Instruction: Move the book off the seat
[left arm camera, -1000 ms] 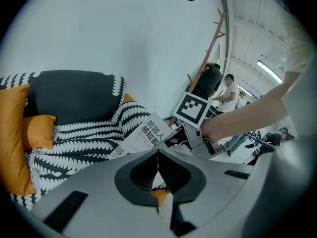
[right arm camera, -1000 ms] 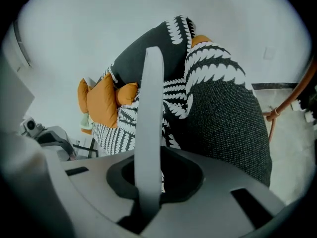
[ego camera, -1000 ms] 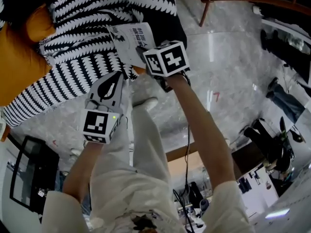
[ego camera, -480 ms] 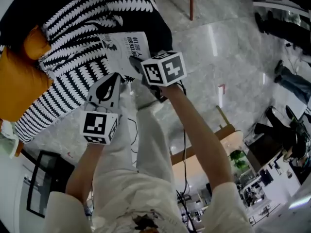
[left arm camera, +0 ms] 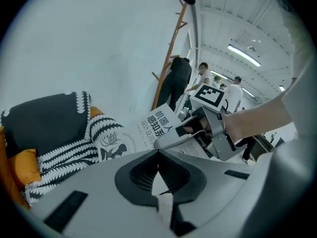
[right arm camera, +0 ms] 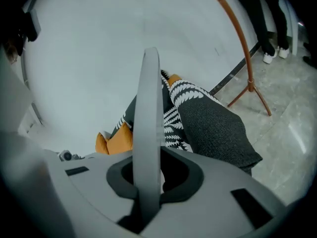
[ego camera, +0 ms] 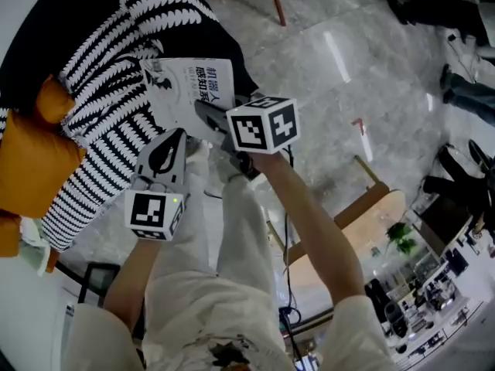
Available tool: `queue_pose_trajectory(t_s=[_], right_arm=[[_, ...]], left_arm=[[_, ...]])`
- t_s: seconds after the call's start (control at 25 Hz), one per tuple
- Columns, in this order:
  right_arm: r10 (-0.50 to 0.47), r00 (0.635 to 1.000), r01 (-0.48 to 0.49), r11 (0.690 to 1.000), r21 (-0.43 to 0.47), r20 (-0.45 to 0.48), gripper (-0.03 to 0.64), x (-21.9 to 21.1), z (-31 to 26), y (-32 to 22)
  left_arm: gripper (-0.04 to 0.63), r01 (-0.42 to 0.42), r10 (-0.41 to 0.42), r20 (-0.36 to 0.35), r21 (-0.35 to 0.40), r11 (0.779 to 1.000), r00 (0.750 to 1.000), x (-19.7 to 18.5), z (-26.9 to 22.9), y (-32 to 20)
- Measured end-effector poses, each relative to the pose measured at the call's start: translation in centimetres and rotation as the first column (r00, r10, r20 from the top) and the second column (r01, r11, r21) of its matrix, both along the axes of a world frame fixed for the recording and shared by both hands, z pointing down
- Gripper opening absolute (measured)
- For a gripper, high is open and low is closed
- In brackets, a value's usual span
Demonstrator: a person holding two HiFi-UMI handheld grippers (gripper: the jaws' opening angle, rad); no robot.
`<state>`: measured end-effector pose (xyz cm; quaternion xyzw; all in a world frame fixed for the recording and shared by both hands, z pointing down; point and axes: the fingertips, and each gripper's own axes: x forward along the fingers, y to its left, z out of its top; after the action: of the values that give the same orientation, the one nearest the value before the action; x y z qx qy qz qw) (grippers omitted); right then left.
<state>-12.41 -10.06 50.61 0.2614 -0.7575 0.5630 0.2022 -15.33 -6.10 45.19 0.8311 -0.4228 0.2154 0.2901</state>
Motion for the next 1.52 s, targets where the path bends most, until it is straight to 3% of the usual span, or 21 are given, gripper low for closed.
queue_pose_trajectory(t_s=[0.36, 0.64, 1.2, 1.52], right_arm=[[0.208, 0.976, -0.211, 0.976, 0.049, 0.065, 0.046, 5.3, -4.9, 2.3], [0.363, 0.928, -0.367, 0.929, 0.043, 0.083, 0.046, 13.2, -5.4, 7.0], [0.573, 0.811, -0.582, 0.811, 0.058, 0.121, 0.048, 26.1, -7.9, 15.4], [0.683, 0.717, -0.695, 0.716, 0.064, 0.140, 0.046, 33.1, -9.2, 20.7]], left_arm=[[0.008, -0.120, 0.119, 0.022, 0.064, 0.991, 0.993, 3.8, -3.8, 1.1], [0.008, -0.262, 0.259, 0.040, 0.083, 0.962, 0.965, 11.3, -4.0, 4.3], [0.008, -0.469, 0.467, 0.042, 0.109, 0.876, 0.883, 24.3, -5.8, 11.4], [0.008, -0.589, 0.588, 0.042, 0.119, 0.800, 0.808, 31.6, -7.0, 15.8]])
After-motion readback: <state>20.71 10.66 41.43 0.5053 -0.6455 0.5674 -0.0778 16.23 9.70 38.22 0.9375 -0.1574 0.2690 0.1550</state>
